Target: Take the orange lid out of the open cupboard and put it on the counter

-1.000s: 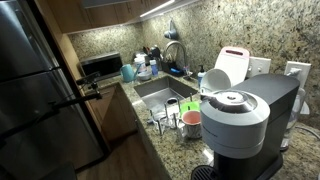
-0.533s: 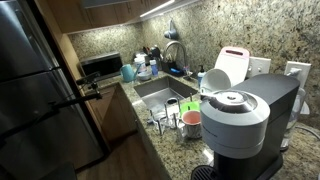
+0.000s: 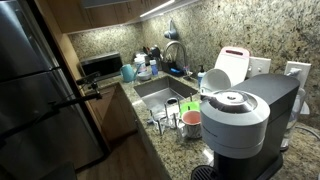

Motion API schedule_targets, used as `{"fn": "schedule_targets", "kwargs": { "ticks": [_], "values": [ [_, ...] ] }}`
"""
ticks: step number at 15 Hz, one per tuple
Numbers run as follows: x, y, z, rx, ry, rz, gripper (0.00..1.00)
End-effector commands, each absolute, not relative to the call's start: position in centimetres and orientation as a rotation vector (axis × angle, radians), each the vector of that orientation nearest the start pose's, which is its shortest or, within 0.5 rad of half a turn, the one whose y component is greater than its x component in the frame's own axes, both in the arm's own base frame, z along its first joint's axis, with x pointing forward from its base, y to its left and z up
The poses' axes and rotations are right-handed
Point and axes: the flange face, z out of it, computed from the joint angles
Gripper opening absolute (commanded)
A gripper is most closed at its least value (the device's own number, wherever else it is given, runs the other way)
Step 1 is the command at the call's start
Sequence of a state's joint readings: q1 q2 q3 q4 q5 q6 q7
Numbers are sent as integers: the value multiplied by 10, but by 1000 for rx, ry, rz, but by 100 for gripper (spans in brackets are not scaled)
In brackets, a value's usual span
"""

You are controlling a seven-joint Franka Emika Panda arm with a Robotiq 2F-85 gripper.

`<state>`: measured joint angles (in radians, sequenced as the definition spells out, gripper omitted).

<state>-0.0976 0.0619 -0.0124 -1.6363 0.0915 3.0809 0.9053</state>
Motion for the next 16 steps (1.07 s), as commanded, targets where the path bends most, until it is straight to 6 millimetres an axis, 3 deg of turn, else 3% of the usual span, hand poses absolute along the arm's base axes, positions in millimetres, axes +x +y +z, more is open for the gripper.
{"fn": "schedule_targets", "kwargs": {
  "ticks": [1,4,5,7,16],
  "values": [
    [611,-76,749,-1771,1076,-1568,3],
    [611,-75,751,-1773,1069,-1573,0],
    [610,-76,751,-1773,1073,-1574,26],
    [609,-76,752,-1773,1071,-1580,32],
    [606,-77,756,-1785,1061,-1606,99]
  ]
}}
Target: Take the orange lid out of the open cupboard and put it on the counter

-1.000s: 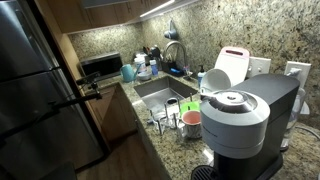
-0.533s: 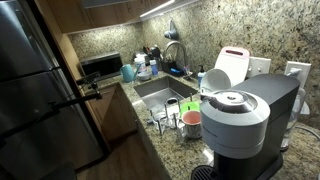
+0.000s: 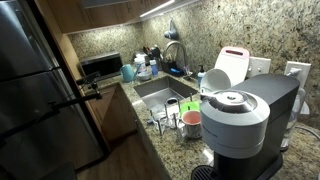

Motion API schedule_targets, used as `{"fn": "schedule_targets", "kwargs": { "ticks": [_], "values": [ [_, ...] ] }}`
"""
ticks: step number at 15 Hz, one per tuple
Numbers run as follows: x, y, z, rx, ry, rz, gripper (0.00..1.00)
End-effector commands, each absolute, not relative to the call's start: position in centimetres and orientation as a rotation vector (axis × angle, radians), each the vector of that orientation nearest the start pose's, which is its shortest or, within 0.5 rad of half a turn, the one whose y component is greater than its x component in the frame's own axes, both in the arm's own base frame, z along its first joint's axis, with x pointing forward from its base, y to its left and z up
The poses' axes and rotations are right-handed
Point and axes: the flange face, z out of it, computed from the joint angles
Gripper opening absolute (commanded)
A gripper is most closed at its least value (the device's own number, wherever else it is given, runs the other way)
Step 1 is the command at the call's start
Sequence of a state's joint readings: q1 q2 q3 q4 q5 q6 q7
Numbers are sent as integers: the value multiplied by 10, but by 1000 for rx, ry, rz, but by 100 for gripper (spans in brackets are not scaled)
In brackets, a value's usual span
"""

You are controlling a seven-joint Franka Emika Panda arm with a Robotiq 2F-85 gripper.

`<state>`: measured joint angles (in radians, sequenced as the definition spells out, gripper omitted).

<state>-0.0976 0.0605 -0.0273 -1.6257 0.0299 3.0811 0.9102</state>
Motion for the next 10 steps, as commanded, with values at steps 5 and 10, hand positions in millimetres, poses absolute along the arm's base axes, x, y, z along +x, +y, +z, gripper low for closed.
{"fn": "schedule_targets", "kwargs": {
  "ticks": [5,10],
  "values": [
    [611,-71,752,-1781,1051,-1596,100],
    [615,-71,748,-1783,1049,-1594,100]
  ]
}}
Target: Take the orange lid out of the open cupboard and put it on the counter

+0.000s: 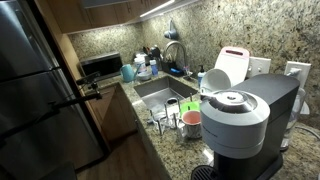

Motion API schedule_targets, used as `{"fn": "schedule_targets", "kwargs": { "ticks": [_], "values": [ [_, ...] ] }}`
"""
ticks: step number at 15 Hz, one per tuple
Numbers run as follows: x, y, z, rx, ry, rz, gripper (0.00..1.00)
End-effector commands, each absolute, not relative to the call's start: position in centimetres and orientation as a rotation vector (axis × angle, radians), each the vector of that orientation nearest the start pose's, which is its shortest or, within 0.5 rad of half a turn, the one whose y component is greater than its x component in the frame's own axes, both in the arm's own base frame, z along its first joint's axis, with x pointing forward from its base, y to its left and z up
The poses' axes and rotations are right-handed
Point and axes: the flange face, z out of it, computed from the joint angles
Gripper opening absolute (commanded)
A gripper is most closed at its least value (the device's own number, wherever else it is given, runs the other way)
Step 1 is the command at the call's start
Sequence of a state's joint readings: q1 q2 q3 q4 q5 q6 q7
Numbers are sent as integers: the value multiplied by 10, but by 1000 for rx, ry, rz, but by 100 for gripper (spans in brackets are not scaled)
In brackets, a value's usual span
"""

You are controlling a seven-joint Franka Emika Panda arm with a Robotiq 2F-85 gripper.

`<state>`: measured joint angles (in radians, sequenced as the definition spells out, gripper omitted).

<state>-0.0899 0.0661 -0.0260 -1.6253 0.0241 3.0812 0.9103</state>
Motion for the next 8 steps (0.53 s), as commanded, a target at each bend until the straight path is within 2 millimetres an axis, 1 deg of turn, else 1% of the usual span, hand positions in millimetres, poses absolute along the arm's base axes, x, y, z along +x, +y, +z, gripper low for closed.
{"fn": "schedule_targets", "kwargs": {
  "ticks": [1,8],
  "values": [
    [615,-72,747,-1782,1052,-1593,100],
    [621,-67,745,-1785,1032,-1599,100]
  ]
}}
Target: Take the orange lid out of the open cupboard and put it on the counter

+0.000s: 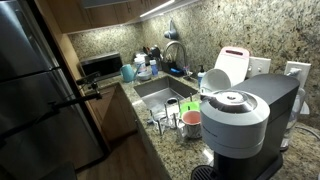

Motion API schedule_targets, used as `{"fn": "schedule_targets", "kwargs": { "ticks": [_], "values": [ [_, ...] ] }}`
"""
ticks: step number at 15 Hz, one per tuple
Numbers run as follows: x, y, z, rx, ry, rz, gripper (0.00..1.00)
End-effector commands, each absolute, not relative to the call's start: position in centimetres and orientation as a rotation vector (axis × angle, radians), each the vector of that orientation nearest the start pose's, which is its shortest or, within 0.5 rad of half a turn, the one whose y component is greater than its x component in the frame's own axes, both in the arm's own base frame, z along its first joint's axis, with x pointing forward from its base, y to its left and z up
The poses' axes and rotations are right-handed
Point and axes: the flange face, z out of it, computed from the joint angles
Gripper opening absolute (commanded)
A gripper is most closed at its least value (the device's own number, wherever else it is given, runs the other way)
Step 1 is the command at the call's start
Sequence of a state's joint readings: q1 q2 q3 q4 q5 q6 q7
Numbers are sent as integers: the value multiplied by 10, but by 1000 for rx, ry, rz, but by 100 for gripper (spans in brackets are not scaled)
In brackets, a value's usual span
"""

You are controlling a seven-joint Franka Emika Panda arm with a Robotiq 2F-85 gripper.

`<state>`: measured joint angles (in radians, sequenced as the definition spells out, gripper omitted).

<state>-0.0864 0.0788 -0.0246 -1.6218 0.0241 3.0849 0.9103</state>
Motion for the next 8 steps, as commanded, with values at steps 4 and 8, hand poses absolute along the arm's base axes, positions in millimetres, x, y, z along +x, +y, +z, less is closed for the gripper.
{"fn": "schedule_targets", "kwargs": {
  "ticks": [4,8],
  "values": [
    [622,-66,745,-1792,1028,-1601,79],
    [623,-66,745,-1796,1026,-1603,49]
  ]
}}
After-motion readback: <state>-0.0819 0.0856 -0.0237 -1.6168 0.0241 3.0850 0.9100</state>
